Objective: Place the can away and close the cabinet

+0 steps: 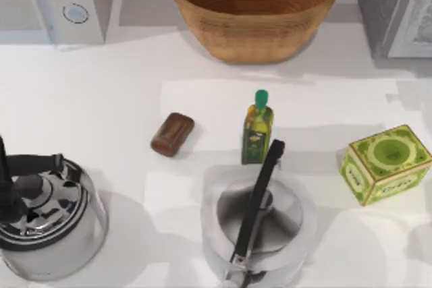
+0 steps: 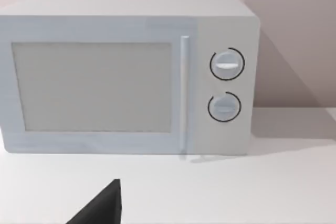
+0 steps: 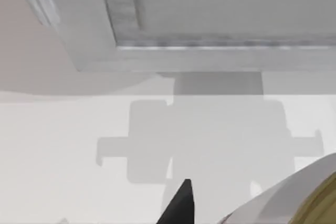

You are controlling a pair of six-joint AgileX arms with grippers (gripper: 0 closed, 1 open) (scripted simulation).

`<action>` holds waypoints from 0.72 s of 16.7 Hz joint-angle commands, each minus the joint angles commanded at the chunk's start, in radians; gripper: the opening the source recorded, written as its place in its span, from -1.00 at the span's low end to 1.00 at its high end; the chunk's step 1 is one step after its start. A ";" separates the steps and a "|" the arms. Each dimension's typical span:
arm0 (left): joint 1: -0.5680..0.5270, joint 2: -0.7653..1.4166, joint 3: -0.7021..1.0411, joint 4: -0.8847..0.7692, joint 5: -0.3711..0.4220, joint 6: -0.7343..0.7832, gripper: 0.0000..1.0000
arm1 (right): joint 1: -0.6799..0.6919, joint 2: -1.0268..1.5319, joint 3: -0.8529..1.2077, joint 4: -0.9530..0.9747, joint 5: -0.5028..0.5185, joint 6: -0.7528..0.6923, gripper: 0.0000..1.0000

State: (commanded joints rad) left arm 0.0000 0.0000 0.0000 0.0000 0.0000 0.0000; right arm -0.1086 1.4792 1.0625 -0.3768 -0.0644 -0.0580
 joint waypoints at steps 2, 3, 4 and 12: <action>0.000 0.000 0.000 0.000 0.000 0.000 1.00 | 0.000 0.000 0.000 0.000 0.000 0.000 -1.00; 0.000 0.000 0.000 0.000 0.000 0.000 1.00 | -0.002 0.004 -0.002 0.002 -0.002 0.001 -1.00; 0.000 0.000 0.000 0.000 0.000 0.000 1.00 | -0.002 0.004 -0.003 0.002 -0.002 0.001 -1.00; 0.000 0.000 0.000 0.000 0.000 0.000 1.00 | 0.018 -0.291 -0.237 0.066 0.021 0.005 -1.00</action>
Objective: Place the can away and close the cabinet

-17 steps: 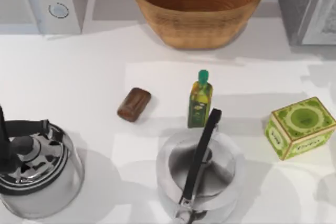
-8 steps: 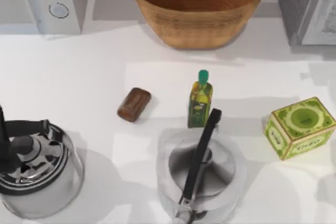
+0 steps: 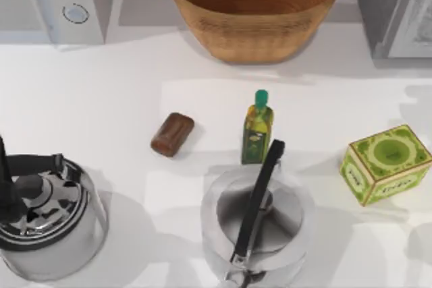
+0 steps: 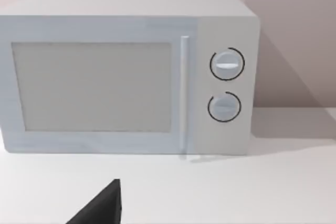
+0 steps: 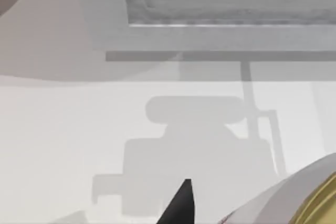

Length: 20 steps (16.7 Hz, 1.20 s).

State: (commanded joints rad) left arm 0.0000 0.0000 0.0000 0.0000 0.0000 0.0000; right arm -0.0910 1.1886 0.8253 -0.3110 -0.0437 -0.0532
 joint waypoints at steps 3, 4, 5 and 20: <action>0.000 0.000 0.000 0.000 0.000 0.000 1.00 | 0.019 -0.214 -0.159 0.055 0.008 0.005 -1.00; 0.000 0.000 0.000 0.000 0.000 0.000 1.00 | 0.027 -0.298 -0.216 0.077 0.010 0.008 -1.00; 0.000 0.000 0.000 0.000 0.000 0.000 1.00 | 0.034 -0.386 -0.276 0.099 0.013 0.011 -1.00; 0.000 0.000 0.000 0.000 0.000 0.000 1.00 | 0.091 -1.189 -0.825 0.311 0.044 0.053 -1.00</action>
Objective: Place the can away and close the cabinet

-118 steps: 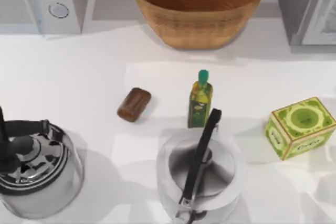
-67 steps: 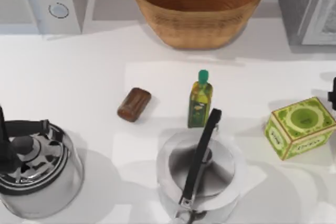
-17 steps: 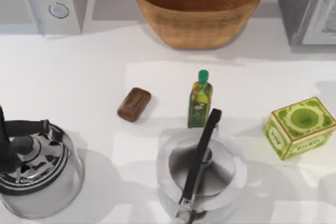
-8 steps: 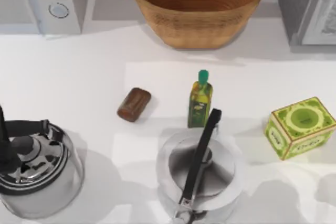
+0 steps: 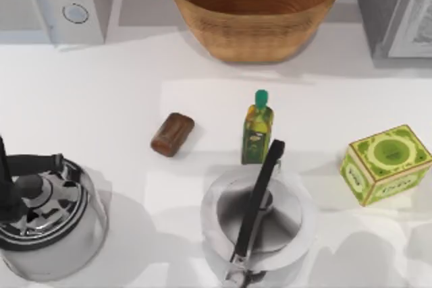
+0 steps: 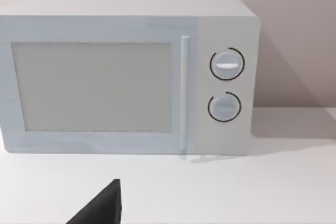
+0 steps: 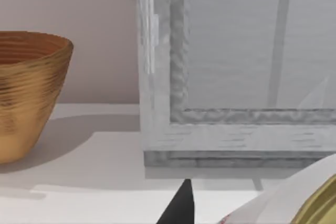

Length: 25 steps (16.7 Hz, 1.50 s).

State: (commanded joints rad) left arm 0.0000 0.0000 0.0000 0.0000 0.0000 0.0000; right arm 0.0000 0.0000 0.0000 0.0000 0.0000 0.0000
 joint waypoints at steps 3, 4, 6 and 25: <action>0.000 0.000 0.000 0.000 0.000 0.000 1.00 | -0.002 0.005 0.002 -0.002 -0.001 0.001 -1.00; 0.000 0.000 0.000 0.000 0.000 0.000 1.00 | -0.002 0.016 0.012 -0.007 0.002 0.001 -1.00; 0.000 0.000 0.000 0.000 0.000 0.000 1.00 | 0.004 0.068 0.064 -0.030 0.012 -0.001 -1.00; 0.000 0.000 0.000 0.000 0.000 0.000 1.00 | 0.176 1.245 1.641 -0.400 0.180 0.016 -1.00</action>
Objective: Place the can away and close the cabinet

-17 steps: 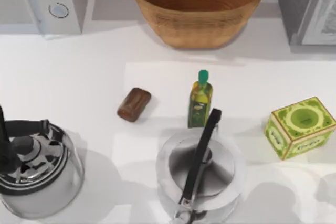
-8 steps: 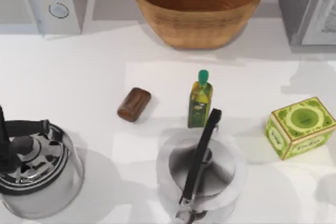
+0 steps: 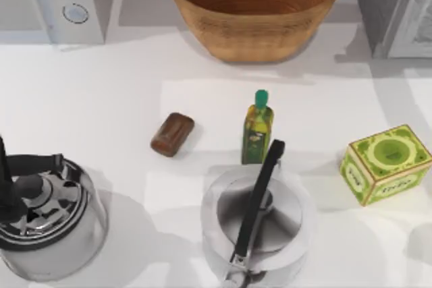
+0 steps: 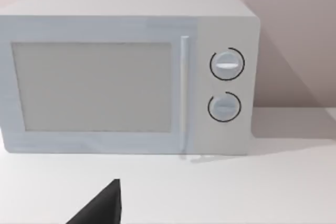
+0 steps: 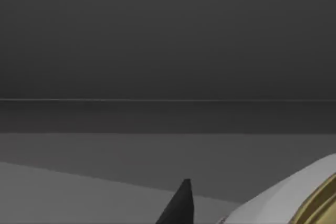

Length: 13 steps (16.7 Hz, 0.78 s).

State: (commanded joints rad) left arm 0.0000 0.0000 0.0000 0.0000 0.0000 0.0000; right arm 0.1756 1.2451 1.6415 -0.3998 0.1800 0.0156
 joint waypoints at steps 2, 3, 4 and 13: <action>0.000 0.000 0.000 0.000 0.000 0.000 1.00 | 0.006 0.060 0.073 -0.017 0.011 0.002 -1.00; 0.000 0.000 0.000 0.000 0.000 0.000 1.00 | 0.007 0.076 0.093 -0.022 0.015 0.002 -1.00; 0.000 0.000 0.000 0.000 0.000 0.000 1.00 | 0.008 0.084 0.103 -0.025 0.017 0.002 -1.00; 0.000 0.000 0.000 0.000 0.000 0.000 1.00 | -0.009 0.188 0.212 -0.069 0.011 -0.003 -1.00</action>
State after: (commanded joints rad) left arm 0.0000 0.0000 0.0000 0.0000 0.0000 0.0000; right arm 0.1669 1.4334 1.8536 -0.4693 0.1908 0.0122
